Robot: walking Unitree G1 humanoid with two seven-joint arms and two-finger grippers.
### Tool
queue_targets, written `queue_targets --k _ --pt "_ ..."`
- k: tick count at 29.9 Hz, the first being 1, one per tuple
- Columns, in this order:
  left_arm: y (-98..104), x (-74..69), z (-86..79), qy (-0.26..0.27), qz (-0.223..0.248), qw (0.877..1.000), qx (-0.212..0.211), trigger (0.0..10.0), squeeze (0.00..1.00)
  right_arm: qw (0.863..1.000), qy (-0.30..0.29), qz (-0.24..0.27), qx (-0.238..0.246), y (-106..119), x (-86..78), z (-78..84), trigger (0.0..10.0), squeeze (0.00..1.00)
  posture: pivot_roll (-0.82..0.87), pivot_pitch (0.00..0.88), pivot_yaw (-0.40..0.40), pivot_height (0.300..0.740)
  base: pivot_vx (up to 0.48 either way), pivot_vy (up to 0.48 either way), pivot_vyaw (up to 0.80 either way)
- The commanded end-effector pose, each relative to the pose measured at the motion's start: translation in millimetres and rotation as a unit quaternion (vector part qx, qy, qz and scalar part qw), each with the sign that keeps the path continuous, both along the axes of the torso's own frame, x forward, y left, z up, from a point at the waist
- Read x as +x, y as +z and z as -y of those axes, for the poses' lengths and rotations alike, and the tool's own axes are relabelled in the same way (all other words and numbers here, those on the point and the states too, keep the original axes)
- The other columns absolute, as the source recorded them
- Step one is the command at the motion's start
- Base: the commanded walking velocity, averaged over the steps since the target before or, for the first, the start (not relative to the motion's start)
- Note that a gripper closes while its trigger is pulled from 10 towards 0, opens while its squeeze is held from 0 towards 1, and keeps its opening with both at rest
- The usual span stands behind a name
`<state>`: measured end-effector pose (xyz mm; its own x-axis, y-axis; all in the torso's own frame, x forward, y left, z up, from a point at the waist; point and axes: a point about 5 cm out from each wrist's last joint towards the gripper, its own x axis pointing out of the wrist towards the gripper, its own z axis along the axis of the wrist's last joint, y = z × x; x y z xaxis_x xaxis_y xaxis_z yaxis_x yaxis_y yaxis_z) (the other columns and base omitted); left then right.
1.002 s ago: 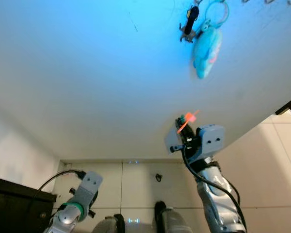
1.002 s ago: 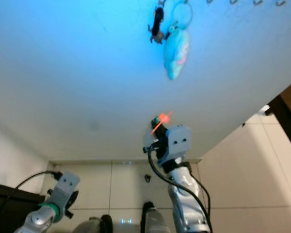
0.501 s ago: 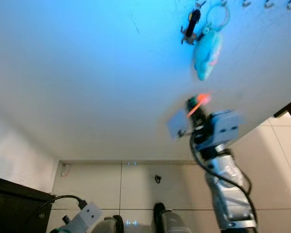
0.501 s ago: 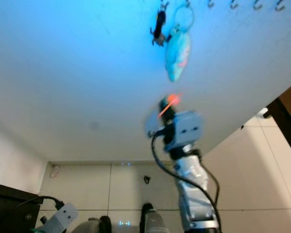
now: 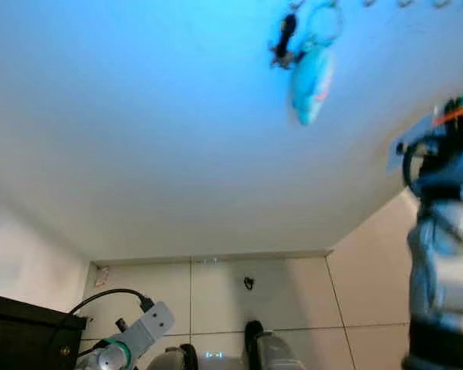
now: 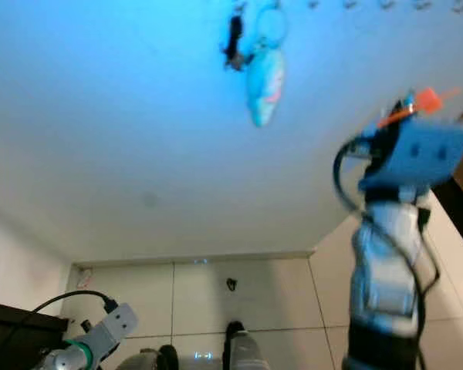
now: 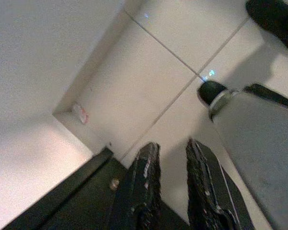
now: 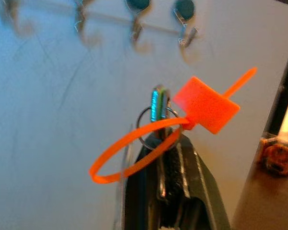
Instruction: Hang keys on a hook
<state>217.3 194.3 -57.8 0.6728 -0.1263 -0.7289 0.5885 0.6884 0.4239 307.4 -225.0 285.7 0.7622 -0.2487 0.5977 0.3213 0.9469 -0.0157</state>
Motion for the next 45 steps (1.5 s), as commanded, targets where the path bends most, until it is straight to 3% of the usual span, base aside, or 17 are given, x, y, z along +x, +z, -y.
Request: queue_targets --k 1,7,9,12,20,28,30,33,45 --pt "-8 -12.2 -1.2 0.001 -0.021 1.0 0.003 10.0 0.0 1.0 0.017 -0.015 0.014 -2 6.3 -3.5 10.0 0.0 -0.19 0.183 0.079 0.74 0.0 0.0 0.0" --pt "-10 -15.4 -0.4 -0.003 -0.025 1.0 0.003 10.0 0.0 0.998 0.052 -0.009 0.039 12 19.2 -16.8 10.0 0.0 -0.17 0.185 0.07 0.74 0.0 0.0 0.0" --pt "-14 -23.4 0.1 -0.002 -0.036 0.999 0.004 10.0 0.0 0.994 0.099 -0.004 0.045 28 30.1 -40.4 10.0 0.0 -0.15 0.187 0.057 0.74 0.0 0.0 0.0" --pt "-16 -26.4 0.5 0.005 -0.04 0.999 0.004 10.0 0.0 0.991 0.128 -0.003 0.047 33 32.9 -53.8 10.0 0.0 -0.15 0.189 0.051 0.74 0.0 0.0 0.0" --pt "-15 -21.6 5.5 -0.001 -0.036 0.999 0.003 10.0 0.0 0.987 0.153 0.013 0.042 49 33.2 -66.4 10.0 0.0 -0.16 0.189 0.052 0.74 0.0 0.0 0.0" --pt "-16 -27.1 0.6 -0.003 -0.032 0.999 0.003 10.0 0.0 0.988 0.1 0.016 0.12 57 35.9 -49.1 10.0 0.0 -0.16 0.193 0.05 0.74 0.0 0.0 0.0" --pt "-16 -27.1 0.6 -0.003 -0.032 0.999 0.003 10.0 0.0 0.988 0.1 0.016 0.12 57 35.9 -49.1 10.0 0.0 -0.16 0.193 0.05 0.74 0.0 0.0 0.0" --pt "-17 -29.7 -1.2 -0.001 -0.036 0.999 0.006 10.0 0.0 0.985 0.078 0.032 0.152 65 28.5 -38.7 10.0 0.0 -0.16 0.196 0.051 0.74 0.0 0.0 0.0" --pt "-16 -27.2 1.3 -0.007 -0.035 0.999 0.008 10.0 0.0 0.988 0.088 -0.016 0.122 57 37.1 -42.8 10.0 0.0 -0.16 0.197 0.052 0.74 0.0 0.0 0.0"
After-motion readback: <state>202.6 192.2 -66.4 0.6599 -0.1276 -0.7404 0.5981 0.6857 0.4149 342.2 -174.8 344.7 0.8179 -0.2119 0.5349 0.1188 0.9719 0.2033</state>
